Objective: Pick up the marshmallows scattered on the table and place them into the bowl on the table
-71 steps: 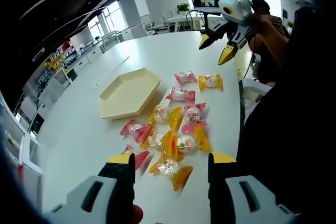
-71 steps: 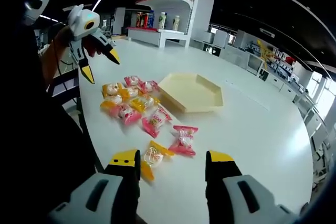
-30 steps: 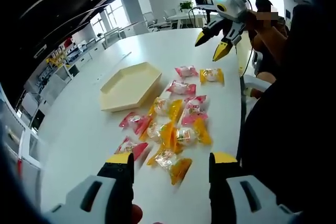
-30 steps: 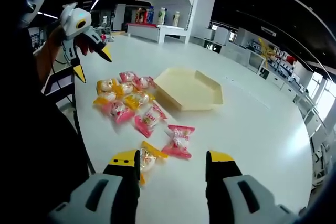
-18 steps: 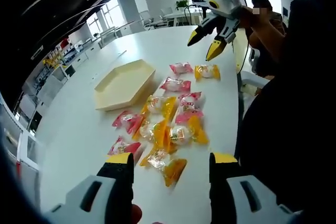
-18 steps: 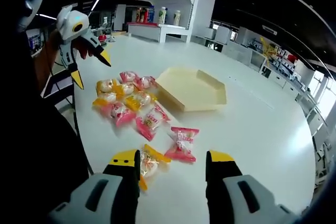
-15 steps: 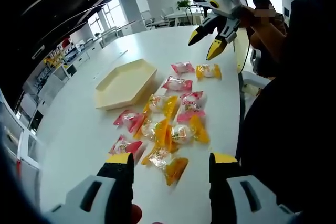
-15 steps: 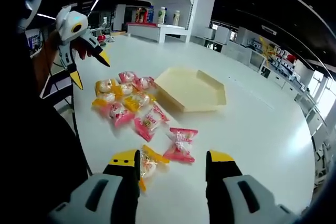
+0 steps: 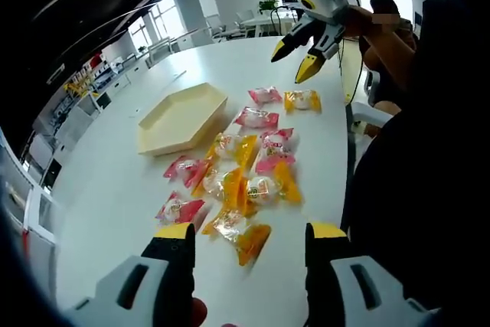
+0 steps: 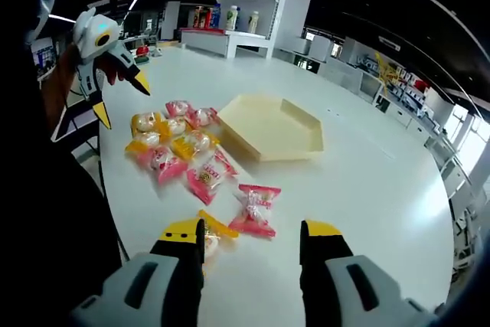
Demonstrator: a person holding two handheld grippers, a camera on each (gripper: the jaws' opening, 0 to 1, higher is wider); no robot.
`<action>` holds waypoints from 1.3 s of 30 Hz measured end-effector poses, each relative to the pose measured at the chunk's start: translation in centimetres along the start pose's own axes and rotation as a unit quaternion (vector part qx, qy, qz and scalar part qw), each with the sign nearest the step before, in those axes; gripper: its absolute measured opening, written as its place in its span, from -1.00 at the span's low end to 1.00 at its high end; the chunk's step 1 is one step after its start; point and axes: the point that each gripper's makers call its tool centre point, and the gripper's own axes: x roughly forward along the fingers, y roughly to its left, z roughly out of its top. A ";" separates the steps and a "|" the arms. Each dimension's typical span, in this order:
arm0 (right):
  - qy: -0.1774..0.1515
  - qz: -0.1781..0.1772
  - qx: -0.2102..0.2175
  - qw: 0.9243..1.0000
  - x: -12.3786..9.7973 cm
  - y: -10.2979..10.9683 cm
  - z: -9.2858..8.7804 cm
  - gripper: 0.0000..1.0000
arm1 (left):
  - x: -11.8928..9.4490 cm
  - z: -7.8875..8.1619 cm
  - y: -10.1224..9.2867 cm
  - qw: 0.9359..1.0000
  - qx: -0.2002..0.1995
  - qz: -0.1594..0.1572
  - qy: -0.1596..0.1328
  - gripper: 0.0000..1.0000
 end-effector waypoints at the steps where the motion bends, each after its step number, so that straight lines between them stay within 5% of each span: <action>1: 0.001 0.000 0.000 1.000 0.1 0.0 0.0 0.00 | 0.0 0.0 0.0 1.000 0.000 0.000 0.000 0.16; 12: -0.008 0.015 0.011 1.000 0.9 0.9 1.2 0.00 | -0.4 -0.2 -0.2 1.000 -0.005 -0.012 -0.013 0.16; 39: 0.015 0.015 0.027 0.999 3.1 0.8 0.8 -0.03 | -0.8 -1.0 -0.2 1.000 -0.002 -0.012 -0.011 0.16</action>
